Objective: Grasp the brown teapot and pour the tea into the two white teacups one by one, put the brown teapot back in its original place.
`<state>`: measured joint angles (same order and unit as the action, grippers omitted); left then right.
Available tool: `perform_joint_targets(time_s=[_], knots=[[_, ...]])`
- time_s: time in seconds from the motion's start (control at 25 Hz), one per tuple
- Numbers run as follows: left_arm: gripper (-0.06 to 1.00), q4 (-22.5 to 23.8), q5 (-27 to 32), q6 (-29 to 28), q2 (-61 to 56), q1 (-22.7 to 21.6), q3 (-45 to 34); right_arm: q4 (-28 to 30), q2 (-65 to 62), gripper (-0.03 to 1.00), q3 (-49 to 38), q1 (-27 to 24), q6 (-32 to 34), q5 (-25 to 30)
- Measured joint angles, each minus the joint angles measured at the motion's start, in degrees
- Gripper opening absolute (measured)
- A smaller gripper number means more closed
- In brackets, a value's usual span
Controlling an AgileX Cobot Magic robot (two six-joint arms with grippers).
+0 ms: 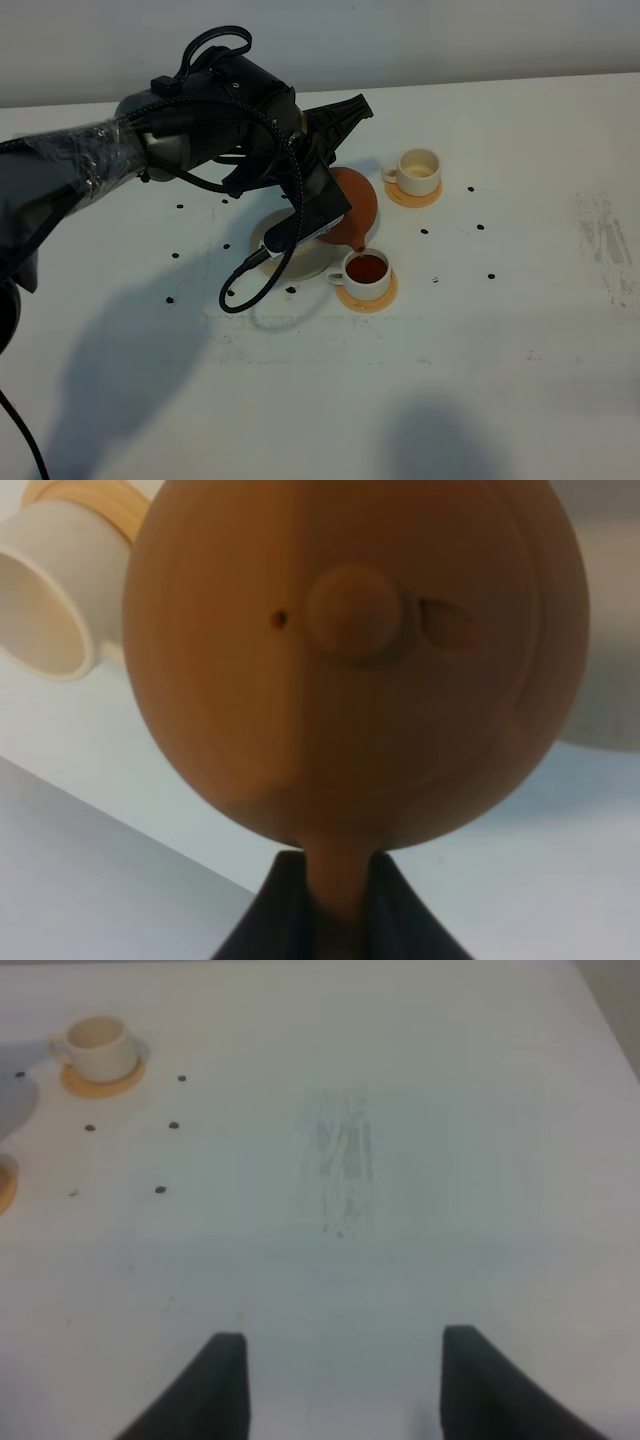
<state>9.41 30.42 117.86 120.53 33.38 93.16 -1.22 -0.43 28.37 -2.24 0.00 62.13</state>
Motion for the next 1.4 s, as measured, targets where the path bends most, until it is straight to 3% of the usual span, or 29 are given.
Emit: perform_joint_targets(time_s=[1.4], knots=[[0.10,-0.1,-1.2,0.0,0.0,0.0,-0.2,0.0,0.0,0.45,0.0,0.0,0.0,0.0]])
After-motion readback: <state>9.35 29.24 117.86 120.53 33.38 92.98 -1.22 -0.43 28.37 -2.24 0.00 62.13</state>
